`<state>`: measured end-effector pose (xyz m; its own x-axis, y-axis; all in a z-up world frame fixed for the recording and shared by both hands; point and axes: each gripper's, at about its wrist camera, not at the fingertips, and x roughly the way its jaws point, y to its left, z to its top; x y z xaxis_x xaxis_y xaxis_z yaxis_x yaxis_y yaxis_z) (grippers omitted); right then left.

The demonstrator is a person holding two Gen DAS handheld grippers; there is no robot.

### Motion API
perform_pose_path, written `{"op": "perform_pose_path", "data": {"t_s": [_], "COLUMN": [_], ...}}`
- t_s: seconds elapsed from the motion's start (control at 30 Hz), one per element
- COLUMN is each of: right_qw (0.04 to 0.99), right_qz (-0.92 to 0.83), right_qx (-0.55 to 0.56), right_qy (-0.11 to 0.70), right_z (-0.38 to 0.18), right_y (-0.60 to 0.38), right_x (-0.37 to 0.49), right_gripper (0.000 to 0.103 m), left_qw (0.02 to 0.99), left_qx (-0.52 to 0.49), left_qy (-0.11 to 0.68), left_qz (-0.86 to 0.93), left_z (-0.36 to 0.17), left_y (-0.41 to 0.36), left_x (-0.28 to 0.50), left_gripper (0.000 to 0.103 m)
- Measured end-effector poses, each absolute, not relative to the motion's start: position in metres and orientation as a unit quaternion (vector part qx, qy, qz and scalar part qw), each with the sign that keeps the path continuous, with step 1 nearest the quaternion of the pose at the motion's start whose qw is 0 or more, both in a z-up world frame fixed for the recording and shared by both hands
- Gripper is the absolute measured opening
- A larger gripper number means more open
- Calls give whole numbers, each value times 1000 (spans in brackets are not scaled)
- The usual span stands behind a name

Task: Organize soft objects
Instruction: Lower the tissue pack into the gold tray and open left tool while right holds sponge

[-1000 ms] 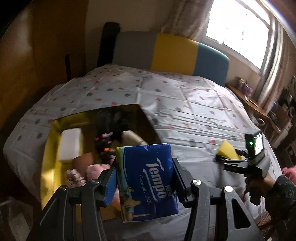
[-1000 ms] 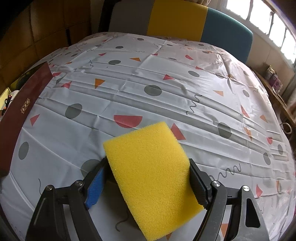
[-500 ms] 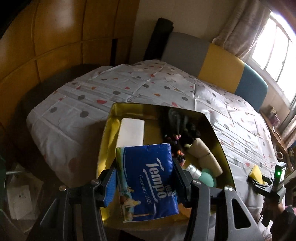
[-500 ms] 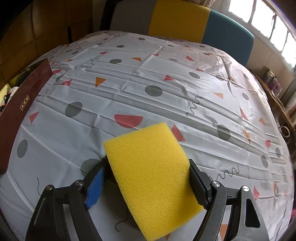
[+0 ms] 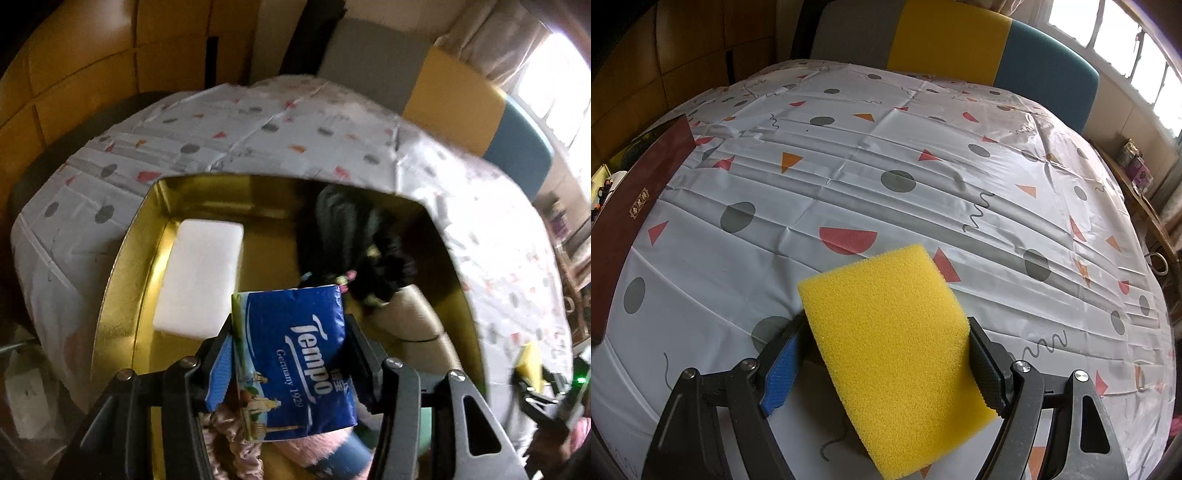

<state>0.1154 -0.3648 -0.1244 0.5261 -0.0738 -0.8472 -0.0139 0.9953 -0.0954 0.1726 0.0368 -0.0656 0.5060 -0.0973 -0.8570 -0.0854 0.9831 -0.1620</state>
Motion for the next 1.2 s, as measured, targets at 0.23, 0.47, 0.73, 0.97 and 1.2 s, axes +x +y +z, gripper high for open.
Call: {"op": "perform_pose_path", "data": {"t_s": [0.23,0.47,0.73,0.97,1.2], "right_qw": [872,872,873,872,872], "right_qz": [-17,-17,-16,-17,-18], "right_qx": [-45,-45,-46,-46,-46], "right_qy": [486,486,486,487,487], "right_z": [-125,-125,-125,-124,-125], "right_y": [-365,-366,-366,-366,-366], "right_x": [116,115,115,115,116], "right_gripper": [81,81,81,81,81], "left_qw": [875,888,897,902,906], "left_qx": [-53,-37,-39,-40,-43], "left_qy": [481,458,439,430,422], "left_qz": [5,1,3,6,6], "left_z": [-63,-48,-32,-25,-17], "left_y": [30,26,28,30,33], "left_x": [156,138,119,109,99], "left_gripper": [66,66,67,67,67]}}
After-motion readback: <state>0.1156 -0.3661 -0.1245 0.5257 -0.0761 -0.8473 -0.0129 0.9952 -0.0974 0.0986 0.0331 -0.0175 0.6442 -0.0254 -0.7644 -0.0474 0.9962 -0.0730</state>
